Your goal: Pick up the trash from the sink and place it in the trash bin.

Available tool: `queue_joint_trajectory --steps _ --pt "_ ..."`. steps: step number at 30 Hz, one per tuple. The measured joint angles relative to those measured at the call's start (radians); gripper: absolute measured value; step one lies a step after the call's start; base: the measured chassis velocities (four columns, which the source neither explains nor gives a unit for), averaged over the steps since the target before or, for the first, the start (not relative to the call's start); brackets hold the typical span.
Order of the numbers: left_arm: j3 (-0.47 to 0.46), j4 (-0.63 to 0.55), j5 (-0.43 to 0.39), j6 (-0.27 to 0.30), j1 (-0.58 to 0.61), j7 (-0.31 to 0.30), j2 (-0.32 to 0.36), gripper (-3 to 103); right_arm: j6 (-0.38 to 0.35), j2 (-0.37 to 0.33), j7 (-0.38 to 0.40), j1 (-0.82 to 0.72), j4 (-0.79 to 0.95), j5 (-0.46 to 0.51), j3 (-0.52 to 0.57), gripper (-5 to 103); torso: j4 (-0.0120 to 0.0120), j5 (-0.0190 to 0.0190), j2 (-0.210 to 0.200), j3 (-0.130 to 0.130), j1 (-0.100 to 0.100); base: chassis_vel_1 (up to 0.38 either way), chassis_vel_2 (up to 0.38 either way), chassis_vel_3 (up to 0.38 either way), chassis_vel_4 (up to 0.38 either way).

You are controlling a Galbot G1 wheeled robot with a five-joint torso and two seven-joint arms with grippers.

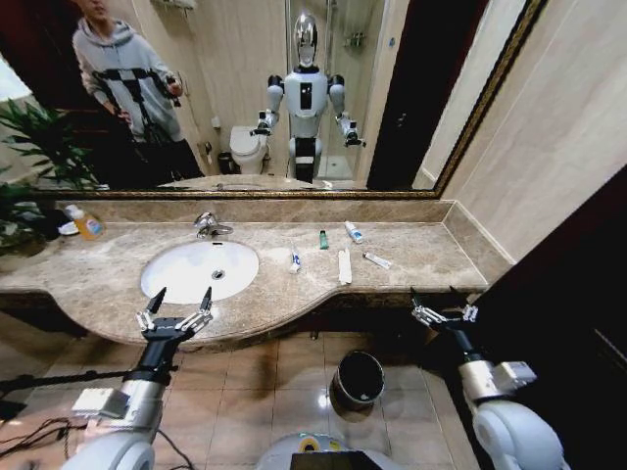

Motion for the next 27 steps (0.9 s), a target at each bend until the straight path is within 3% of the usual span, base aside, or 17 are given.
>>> queue_joint_trajectory --steps 7,14,20,27 --pt "0.0 0.0 0.0 0.0 0.0 0.0 0.0 100 -0.029 -0.054 0.013 0.1 -0.05 0.008 -0.029 100 0.0 0.0 0.0 0.0 0.0 0.0 0.0 0.0 0.0" --pt "0.0 0.0 0.0 0.0 0.0 0.0 0.0 100 -0.096 -0.156 0.026 0.275 -0.188 0.034 -0.119 100 0.0 0.0 0.0 0.0 0.0 0.0 0.0 0.0 0.0" --pt "0.0 0.0 0.0 0.0 0.0 0.0 0.0 100 -0.12 -0.184 0.04 0.37 -0.286 0.035 -0.185 100 0.0002 0.0001 0.0 0.0 0.0 0.0 0.0 0.0 0.0" --pt "0.0 0.0 0.0 0.0 0.0 0.0 0.0 100 -0.119 -0.275 -0.087 0.503 -0.465 0.046 -0.252 100 -0.0002 0.0 0.0 0.0 0.0 0.0 0.0 0.0 0.0"
